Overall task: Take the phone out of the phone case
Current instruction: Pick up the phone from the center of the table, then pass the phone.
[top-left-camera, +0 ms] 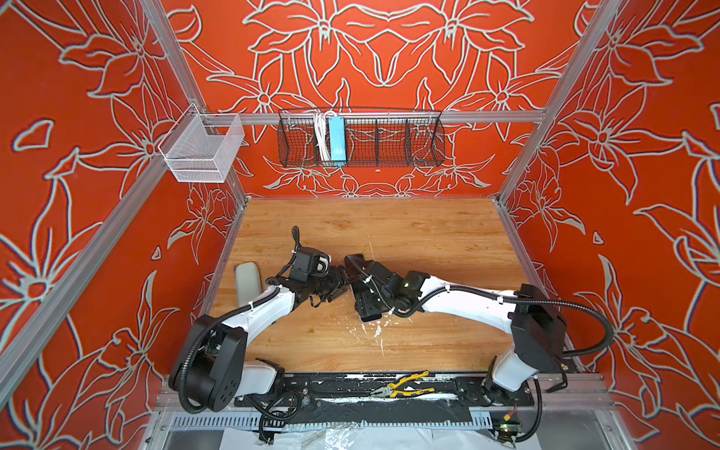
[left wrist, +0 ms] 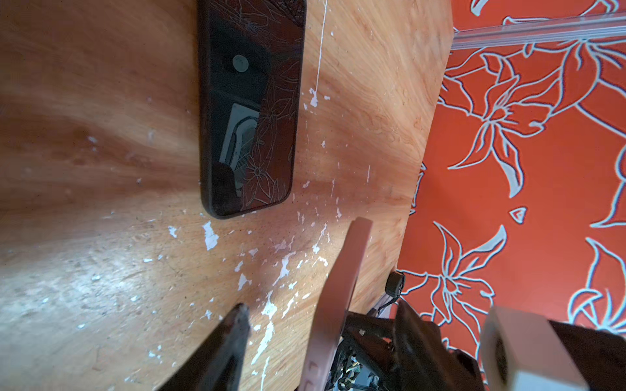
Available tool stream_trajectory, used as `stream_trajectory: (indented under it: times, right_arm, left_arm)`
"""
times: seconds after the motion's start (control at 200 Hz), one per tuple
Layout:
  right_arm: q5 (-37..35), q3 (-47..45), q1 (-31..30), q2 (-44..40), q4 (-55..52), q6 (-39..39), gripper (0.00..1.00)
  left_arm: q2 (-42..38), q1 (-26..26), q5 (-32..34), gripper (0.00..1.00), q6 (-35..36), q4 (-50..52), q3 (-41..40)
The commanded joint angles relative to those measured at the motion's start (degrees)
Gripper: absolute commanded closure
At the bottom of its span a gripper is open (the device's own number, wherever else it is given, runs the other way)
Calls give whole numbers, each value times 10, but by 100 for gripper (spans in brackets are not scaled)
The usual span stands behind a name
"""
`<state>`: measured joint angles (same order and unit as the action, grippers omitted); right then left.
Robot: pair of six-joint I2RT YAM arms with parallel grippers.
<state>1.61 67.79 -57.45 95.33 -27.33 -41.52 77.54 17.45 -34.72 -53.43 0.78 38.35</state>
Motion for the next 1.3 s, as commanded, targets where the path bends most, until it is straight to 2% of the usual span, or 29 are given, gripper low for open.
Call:
stream_trajectory:
  times: [0.0, 0.375, 0.595, 0.876, 1.101, 1.236, 1.296]
  right_arm:
    - [5, 22, 6, -19, 18, 4, 39]
    - [14, 23, 14, -19, 25, 2, 39]
    - [18, 22, 18, -21, 25, 3, 39]
    - [22, 21, 19, -21, 28, 2, 39]
    - [23, 19, 20, -23, 30, 1, 39]
    - [26, 18, 21, -24, 31, 1, 37]
    - [27, 17, 22, -25, 32, 1, 36]
  left_arm:
    - [11, 6, -8, 43, 2, -24, 16]
    - [24, 17, -8, 56, 1, -36, 21]
    - [31, 19, -10, 71, -1, -42, 22]
    - [37, 22, -11, 79, -2, -45, 23]
    - [34, 23, -16, 89, -5, -60, 20]
    - [31, 23, -27, 100, -9, -84, 14]
    - [28, 23, -30, 100, -15, -102, 8]
